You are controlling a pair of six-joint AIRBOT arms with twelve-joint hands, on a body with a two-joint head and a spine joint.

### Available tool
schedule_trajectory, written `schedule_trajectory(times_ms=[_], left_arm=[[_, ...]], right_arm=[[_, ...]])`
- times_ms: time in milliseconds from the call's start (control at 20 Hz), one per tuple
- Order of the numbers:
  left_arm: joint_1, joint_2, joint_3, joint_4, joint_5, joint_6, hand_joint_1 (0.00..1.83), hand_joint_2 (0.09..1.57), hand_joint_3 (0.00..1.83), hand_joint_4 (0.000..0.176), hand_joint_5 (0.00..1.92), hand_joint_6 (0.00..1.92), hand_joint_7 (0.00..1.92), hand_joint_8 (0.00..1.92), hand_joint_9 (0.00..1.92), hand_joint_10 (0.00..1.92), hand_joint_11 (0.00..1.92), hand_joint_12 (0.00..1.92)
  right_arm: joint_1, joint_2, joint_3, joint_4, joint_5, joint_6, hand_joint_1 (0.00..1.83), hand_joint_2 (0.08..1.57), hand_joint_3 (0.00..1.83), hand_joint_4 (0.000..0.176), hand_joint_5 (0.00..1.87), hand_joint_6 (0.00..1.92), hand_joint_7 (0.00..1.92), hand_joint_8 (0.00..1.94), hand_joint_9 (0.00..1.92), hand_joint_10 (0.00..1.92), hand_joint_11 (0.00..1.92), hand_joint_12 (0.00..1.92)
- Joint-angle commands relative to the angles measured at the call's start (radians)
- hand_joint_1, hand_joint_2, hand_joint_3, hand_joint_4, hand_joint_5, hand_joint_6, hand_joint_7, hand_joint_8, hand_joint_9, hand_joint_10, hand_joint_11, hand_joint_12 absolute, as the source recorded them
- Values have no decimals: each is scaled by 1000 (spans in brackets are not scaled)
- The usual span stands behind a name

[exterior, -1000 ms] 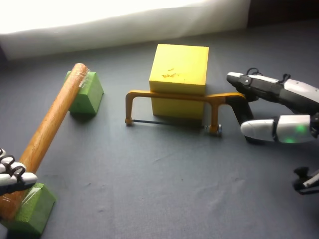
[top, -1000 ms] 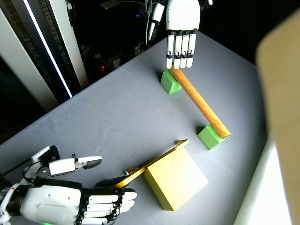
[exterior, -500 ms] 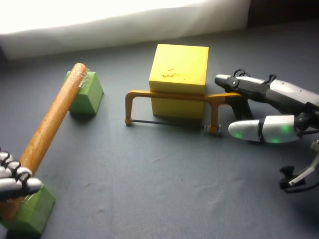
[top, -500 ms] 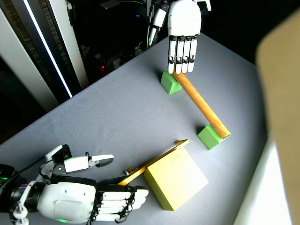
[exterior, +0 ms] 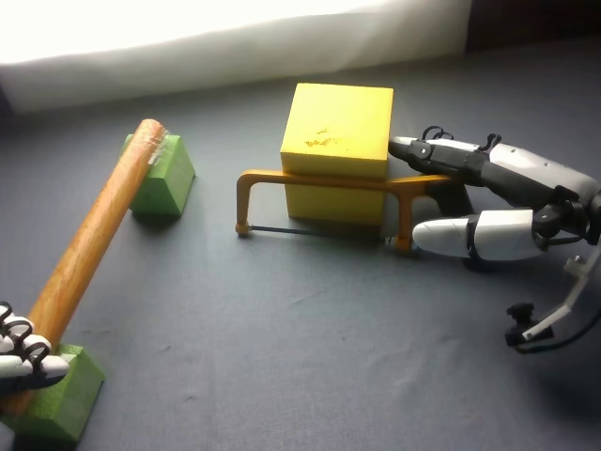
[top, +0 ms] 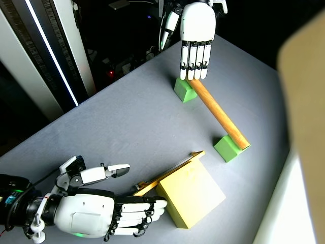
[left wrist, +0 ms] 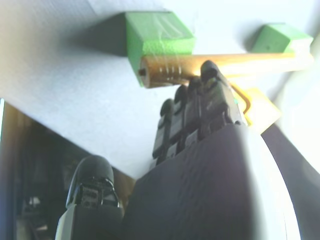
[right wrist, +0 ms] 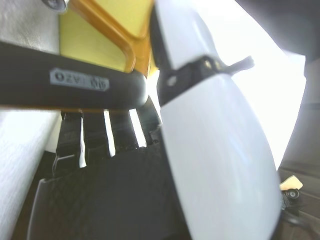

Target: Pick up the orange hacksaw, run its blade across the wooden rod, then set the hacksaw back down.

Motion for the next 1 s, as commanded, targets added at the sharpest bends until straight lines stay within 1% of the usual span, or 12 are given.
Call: schedule_trajectory(times_ms=[0,100,150,200,250,400,450,600,700,750,900,950], left_arm=[[-3,-3,5,-18,-27,0,0,1288,2,0,41,5,52,6,43,4,0,97],[-2,-4,4,-18,-32,0,0,1281,0,0,33,0,50,2,40,2,3,74],[-2,-4,4,-18,-32,0,0,1281,0,0,34,0,47,1,37,1,5,77],[-1,-5,3,-18,-32,0,28,1270,4,0,62,0,74,0,64,0,0,188],[0,-6,2,-18,-32,0,34,1269,3,0,64,0,76,0,69,0,0,221],[1,-8,0,-17,-34,0,0,1279,2,0,49,3,67,1,59,1,0,159],[1,-8,-1,-17,-36,0,1,1281,2,0,52,4,74,4,61,2,0,159],[1,-8,-2,-17,-36,0,0,1288,2,0,38,0,51,2,39,1,0,115],[1,-8,-4,-7,-36,0,34,1288,0,0,64,6,73,7,58,6,0,142],[1,-8,-5,2,-39,0,23,1289,0,0,60,3,67,3,58,4,0,137],[1,-8,-6,4,-41,0,7,1286,0,0,69,3,79,3,72,5,0,166],[1,-8,-6,4,-41,0,1,1287,0,0,55,1,58,2,55,2,0,131]], right_arm=[[13,2,6,37,121,1,886,1134,2,0,132,0,112,0,149,0,0,776],[14,2,6,45,121,-12,889,1128,0,0,149,5,127,5,162,4,0,788],[14,2,6,46,120,-12,987,1094,0,0,182,16,143,9,172,7,0,785],[13,2,6,47,120,-14,932,1116,0,0,150,4,132,3,156,1,0,751],[13,2,5,47,118,-14,932,1106,0,0,157,5,145,5,169,5,0,779],[14,-1,6,56,111,-22,895,1122,4,0,134,1,118,1,157,2,0,759],[14,-5,6,62,110,-28,938,1112,0,0,168,9,142,6,177,6,0,793],[14,-8,6,67,108,-37,880,1122,2,0,147,1,133,3,174,4,0,815],[13,-9,6,67,107,-39,938,1110,0,0,144,1,129,0,165,1,0,786],[13,-9,6,67,106,-40,895,1125,5,0,154,4,137,3,167,2,0,776],[13,-8,6,69,104,-43,937,1120,1,0,186,10,161,7,179,4,0,769],[13,-8,6,69,104,-43,932,1118,0,0,199,10,167,6,183,4,0,804]])
